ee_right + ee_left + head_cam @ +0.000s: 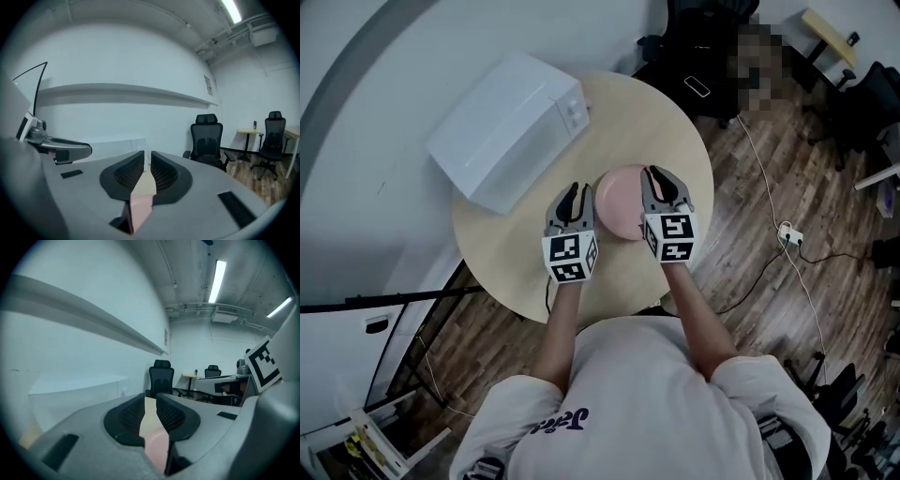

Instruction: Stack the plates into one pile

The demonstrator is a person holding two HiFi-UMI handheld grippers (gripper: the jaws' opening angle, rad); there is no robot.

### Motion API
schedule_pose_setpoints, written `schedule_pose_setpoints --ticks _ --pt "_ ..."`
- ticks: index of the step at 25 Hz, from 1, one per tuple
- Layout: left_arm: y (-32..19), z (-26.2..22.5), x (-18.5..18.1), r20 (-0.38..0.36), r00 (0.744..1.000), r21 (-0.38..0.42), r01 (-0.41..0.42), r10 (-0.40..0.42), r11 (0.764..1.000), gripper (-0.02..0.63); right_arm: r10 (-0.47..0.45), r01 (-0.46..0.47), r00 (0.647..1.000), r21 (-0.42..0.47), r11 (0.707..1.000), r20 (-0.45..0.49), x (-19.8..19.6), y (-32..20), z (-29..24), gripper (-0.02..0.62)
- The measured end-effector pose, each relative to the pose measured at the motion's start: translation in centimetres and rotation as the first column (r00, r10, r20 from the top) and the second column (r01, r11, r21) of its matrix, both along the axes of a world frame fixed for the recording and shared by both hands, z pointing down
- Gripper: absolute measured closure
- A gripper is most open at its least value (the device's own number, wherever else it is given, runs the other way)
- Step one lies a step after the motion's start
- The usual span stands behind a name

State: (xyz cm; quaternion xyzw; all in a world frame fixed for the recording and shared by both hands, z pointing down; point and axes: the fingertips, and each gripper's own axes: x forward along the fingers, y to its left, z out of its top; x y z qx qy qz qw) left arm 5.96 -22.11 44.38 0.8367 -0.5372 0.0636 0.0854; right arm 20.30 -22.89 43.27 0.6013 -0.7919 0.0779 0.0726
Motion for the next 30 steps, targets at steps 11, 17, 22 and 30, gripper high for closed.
schedule_pose_setpoints --ticks 11,17,22,30 --pt "0.8 -6.4 -2.3 -0.066 0.998 0.14 0.002 0.007 0.99 0.592 -0.058 0.058 0.998 0.112 0.992 0.001 -4.3 1.4 -5.7 0.58" --pt "0.8 -5.7 -2.9 -0.04 0.999 0.142 0.001 0.004 0.99 0.592 -0.059 0.059 0.998 0.115 0.992 -0.011 -4.9 1.1 -5.4 0.58" --pt "0.5 -5.4 -2.9 -0.055 0.998 0.128 0.027 -0.02 0.991 0.591 -0.057 0.058 0.998 0.101 0.993 -0.01 -4.3 1.0 -4.9 0.58" --pt "0.4 -4.1 -2.6 -0.056 0.998 0.095 0.02 -0.015 0.995 0.591 -0.053 0.055 0.998 0.073 0.996 -0.021 -3.6 0.8 -3.6 0.58"
